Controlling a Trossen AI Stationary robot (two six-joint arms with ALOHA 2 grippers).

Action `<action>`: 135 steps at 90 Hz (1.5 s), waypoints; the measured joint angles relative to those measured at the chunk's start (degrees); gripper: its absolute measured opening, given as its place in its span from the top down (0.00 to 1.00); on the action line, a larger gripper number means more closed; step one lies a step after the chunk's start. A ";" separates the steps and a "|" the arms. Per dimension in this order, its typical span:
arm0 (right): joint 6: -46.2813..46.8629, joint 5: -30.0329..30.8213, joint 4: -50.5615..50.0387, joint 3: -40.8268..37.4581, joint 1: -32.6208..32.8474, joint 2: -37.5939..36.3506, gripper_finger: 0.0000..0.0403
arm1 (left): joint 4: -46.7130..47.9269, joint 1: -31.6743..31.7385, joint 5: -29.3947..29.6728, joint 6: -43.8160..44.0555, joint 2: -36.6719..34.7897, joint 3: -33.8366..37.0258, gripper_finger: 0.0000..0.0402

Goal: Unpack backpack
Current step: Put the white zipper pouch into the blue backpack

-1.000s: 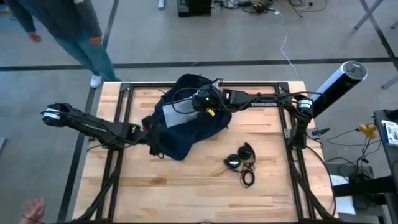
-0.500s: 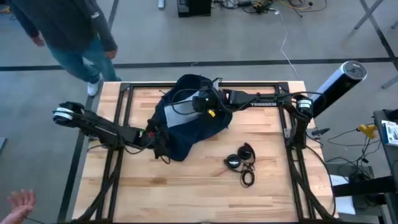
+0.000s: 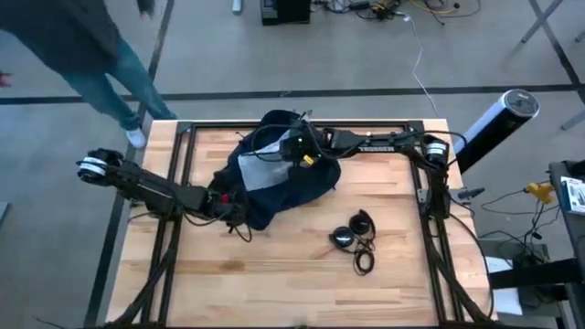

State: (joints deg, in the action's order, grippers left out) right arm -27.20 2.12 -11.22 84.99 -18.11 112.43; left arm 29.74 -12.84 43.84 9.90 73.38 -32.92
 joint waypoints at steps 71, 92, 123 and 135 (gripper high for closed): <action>6.93 -11.07 -7.86 -0.07 0.35 4.80 1.00 | 3.34 -2.17 -1.25 -4.22 -16.80 -1.74 1.00; 7.59 -12.72 -8.07 -0.07 0.50 5.39 1.00 | 2.34 -2.24 -2.01 -2.48 -13.33 -0.48 1.00; 9.76 -11.07 -10.78 -0.07 0.61 3.44 0.69 | 2.18 -2.23 -1.57 -0.13 -12.11 0.60 1.00; 9.24 -11.12 -15.88 -0.07 0.61 -0.95 0.55 | 1.79 -2.23 -4.54 -0.14 -12.41 0.95 1.00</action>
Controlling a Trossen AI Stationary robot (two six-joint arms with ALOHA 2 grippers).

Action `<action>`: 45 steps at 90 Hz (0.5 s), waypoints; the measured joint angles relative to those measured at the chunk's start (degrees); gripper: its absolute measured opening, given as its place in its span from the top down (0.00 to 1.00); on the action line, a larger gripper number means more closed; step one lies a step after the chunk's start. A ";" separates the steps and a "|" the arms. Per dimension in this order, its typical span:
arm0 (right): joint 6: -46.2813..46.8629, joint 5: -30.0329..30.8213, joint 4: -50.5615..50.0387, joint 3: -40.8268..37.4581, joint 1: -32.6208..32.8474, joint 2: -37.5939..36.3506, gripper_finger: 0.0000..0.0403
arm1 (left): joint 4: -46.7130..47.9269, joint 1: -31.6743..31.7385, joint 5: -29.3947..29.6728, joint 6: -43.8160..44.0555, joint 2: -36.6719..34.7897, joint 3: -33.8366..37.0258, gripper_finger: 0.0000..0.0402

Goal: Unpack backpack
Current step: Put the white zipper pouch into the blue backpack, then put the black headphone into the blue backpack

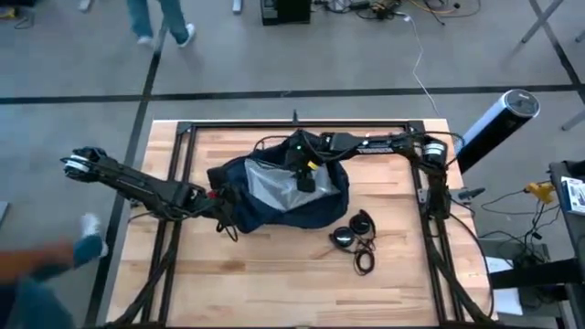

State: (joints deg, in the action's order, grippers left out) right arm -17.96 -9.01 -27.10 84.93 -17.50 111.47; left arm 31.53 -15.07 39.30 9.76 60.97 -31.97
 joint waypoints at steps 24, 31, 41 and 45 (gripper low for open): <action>2.36 -6.27 14.36 -0.62 2.51 -1.59 0.46 | -4.22 0.01 -2.34 -2.99 0.63 0.77 1.00; 3.87 -6.21 20.69 -0.83 3.67 1.49 0.47 | -6.15 0.02 -1.83 -5.19 0.52 0.77 1.00; 3.66 -5.82 27.11 -0.98 5.43 6.81 0.50 | -9.27 0.00 -1.20 -8.72 0.36 0.77 1.00; 2.92 -5.71 27.47 -0.65 5.87 8.35 0.51 | -8.90 0.01 -0.91 -9.09 0.04 0.75 1.00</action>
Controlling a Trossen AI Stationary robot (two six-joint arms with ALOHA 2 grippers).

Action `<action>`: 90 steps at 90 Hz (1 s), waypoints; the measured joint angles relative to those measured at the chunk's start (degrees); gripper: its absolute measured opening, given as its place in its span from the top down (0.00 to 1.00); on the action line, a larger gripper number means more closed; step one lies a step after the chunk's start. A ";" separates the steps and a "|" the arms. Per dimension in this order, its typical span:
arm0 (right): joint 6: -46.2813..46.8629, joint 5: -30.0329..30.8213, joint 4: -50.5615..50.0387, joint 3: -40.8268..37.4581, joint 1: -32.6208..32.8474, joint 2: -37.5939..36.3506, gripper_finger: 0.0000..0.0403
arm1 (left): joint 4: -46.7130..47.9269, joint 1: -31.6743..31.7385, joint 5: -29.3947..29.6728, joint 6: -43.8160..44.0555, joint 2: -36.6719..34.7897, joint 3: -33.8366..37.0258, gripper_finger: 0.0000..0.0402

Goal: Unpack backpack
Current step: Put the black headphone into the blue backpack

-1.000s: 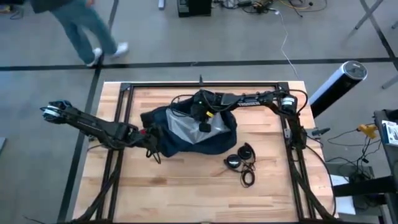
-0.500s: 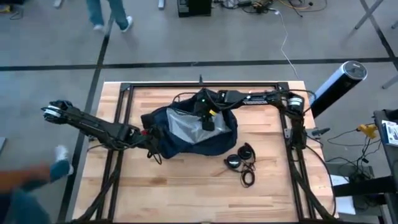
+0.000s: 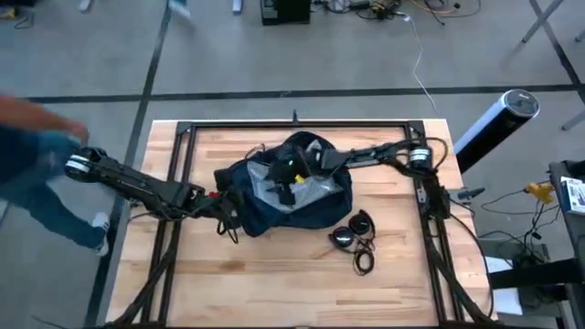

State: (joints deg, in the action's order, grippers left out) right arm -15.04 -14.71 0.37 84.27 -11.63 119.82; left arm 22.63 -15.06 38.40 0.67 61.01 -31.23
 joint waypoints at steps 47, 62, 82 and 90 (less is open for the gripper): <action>-3.66 8.79 -21.27 0.46 1.41 -6.94 0.52 | -0.16 -0.23 1.13 -0.99 -2.54 -0.02 1.00; 0.06 8.64 -40.54 0.21 5.22 -16.87 0.53 | 1.25 -0.17 2.58 -0.41 -2.86 1.01 1.00; 17.01 8.47 -50.04 -7.98 15.57 -25.19 0.51 | -0.41 -0.12 5.96 -0.19 -4.48 3.69 1.00; 24.49 8.59 -49.72 -11.64 19.98 -26.62 0.50 | -1.28 -0.12 5.99 0.40 -5.16 4.60 1.00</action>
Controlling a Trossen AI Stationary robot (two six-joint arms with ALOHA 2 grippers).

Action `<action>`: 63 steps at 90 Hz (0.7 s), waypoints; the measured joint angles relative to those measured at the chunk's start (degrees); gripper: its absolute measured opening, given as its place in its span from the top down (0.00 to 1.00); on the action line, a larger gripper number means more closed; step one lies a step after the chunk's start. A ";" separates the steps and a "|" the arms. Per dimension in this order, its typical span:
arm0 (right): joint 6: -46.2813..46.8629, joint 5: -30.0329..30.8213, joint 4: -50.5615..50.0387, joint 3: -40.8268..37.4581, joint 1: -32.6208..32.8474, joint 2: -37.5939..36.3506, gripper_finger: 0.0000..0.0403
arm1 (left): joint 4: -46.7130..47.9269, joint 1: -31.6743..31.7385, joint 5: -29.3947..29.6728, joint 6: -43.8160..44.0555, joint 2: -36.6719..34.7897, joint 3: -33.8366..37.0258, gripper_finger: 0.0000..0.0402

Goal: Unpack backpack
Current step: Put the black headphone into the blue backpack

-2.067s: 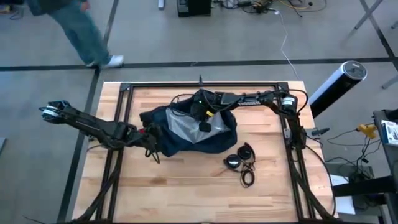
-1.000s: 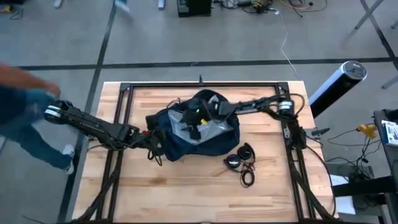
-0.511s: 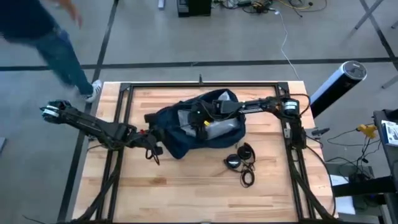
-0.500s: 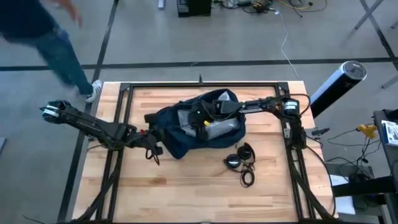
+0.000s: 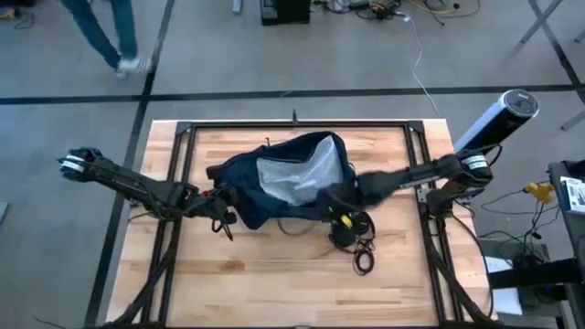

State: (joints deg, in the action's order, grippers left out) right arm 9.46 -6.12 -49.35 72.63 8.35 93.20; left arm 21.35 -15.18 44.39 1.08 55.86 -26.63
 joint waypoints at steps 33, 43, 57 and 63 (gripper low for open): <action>19.18 0.59 6.87 -12.74 14.97 0.05 0.39 | -4.45 -0.17 -1.89 2.50 0.63 -0.02 1.00; 19.60 4.92 9.72 -15.53 16.11 0.72 0.38 | -5.79 -0.15 -1.87 2.80 0.66 0.00 1.00; 21.41 5.54 12.23 -18.68 16.15 0.66 0.40 | -6.42 -0.17 -1.98 2.89 0.92 0.00 1.00; 21.49 5.02 12.57 -19.49 16.27 0.66 0.41 | -6.40 -0.13 -1.92 2.85 1.15 0.00 1.00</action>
State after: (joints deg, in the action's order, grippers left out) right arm 30.95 -1.10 -36.78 53.14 24.62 93.86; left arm 14.95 -15.31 42.47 3.92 57.00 -26.63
